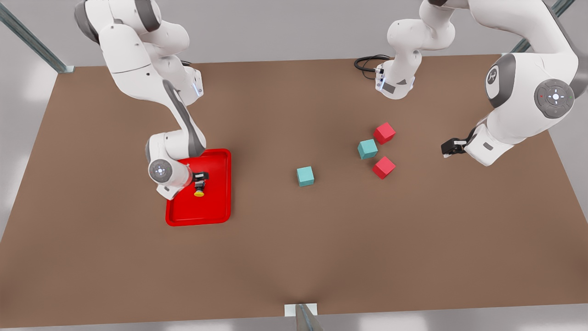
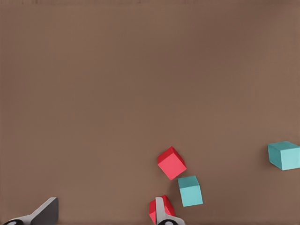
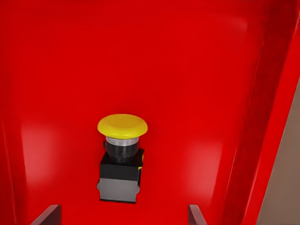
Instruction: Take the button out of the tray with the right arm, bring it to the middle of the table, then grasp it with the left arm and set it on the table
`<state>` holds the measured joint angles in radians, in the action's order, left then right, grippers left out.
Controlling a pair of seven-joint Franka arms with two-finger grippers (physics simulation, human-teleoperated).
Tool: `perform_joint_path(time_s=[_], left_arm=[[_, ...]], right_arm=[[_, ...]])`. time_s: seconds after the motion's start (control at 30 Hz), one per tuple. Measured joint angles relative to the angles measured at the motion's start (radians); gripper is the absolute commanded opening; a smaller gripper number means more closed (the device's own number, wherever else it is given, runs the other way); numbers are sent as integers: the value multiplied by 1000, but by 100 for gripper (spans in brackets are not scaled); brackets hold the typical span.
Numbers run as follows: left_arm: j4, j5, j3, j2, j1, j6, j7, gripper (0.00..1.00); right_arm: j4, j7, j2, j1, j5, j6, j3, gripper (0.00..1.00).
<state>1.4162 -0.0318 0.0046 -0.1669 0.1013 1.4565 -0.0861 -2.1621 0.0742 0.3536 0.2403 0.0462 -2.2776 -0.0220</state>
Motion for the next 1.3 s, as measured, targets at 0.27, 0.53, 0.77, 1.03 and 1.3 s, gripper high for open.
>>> perform_joint_path(time_s=[0.27, 0.53, 0.77, 1.03, 1.3], left_arm=[[8, 0, 0, -10, 0, 2, 9, 100], [7, 0, 0, -11, 0, 2, 15, 100], [7, 0, 0, -11, 0, 0, 18, 100], [6, 0, 0, -11, 0, -4, 20, 100], [6, 0, 0, -8, 0, -9, 21, 100]], right_arm=[[-10, 88, 39, 8, 1, -118, 1, 100], [-10, 153, 87, 7, 2, -144, 1, 100], [-48, 187, 90, -6, 1, -150, 2, 100], [-73, 209, 82, -11, 2, -150, 21, 100], [-72, 222, 54, -21, 3, -132, 23, 100]])
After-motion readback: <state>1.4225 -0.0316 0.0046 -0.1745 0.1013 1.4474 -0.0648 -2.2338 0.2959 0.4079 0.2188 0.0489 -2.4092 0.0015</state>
